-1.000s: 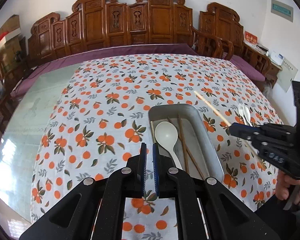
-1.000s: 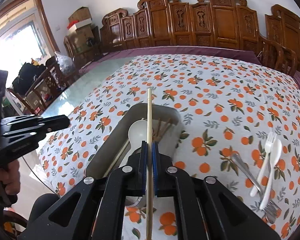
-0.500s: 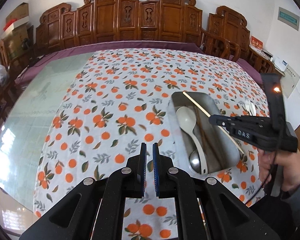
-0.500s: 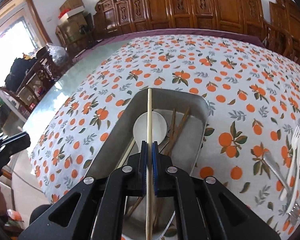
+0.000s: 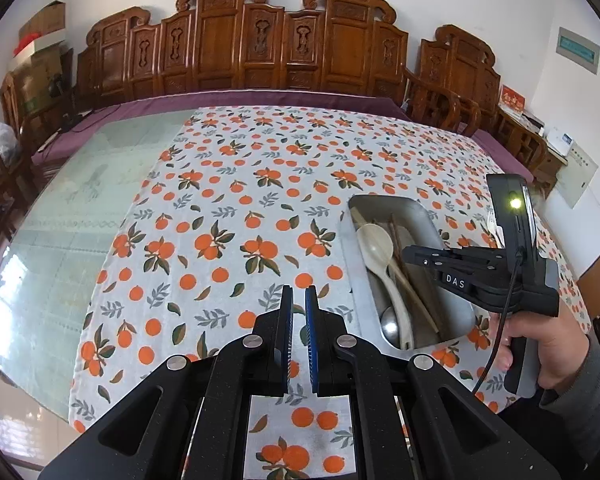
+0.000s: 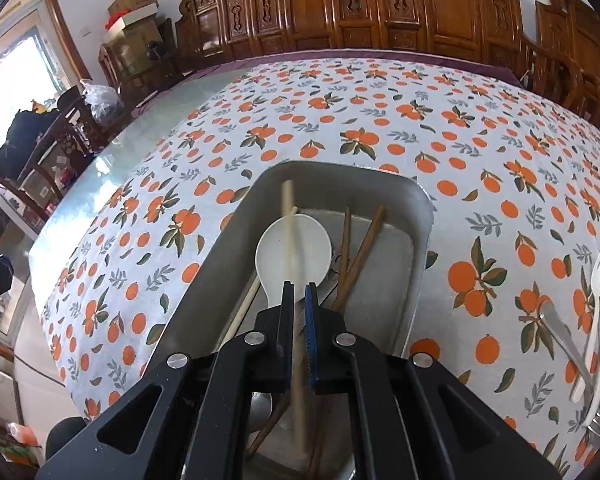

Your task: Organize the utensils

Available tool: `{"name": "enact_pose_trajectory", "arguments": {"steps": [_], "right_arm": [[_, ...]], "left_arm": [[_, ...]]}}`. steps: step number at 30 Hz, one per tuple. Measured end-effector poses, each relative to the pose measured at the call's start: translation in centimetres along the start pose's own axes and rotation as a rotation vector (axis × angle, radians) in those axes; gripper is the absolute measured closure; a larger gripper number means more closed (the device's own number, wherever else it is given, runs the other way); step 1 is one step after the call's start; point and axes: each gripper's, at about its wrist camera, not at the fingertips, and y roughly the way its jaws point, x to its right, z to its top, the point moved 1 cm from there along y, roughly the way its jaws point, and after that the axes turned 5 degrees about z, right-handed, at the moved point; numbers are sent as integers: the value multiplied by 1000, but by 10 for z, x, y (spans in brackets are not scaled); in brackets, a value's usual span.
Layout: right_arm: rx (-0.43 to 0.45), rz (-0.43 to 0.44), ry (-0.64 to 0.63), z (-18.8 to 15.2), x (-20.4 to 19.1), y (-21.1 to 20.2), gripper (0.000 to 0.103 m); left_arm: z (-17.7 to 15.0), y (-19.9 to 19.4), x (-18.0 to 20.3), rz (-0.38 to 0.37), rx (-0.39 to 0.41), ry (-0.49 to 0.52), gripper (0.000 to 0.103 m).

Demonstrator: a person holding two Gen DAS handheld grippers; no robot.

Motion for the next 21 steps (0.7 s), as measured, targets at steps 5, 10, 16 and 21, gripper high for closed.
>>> {"name": "enact_pose_trajectory", "arguments": {"steps": [5, 10, 16, 21], "right_arm": [[36, -4, -44, -2, 3, -28, 96], [76, -29, -98, -13, 12, -69, 96], [114, -58, -102, -31, 37, -118, 96], [150, -97, -66, -52, 66, -159, 96]], "left_arm": [[2, -6, 11, -10, 12, 12, 98], [4, -12, 30, -24, 23, 36, 98], [1, -20, 57, -40, 32, 62, 98], [-2, -30, 86, -55, 38, 92, 90]]}}
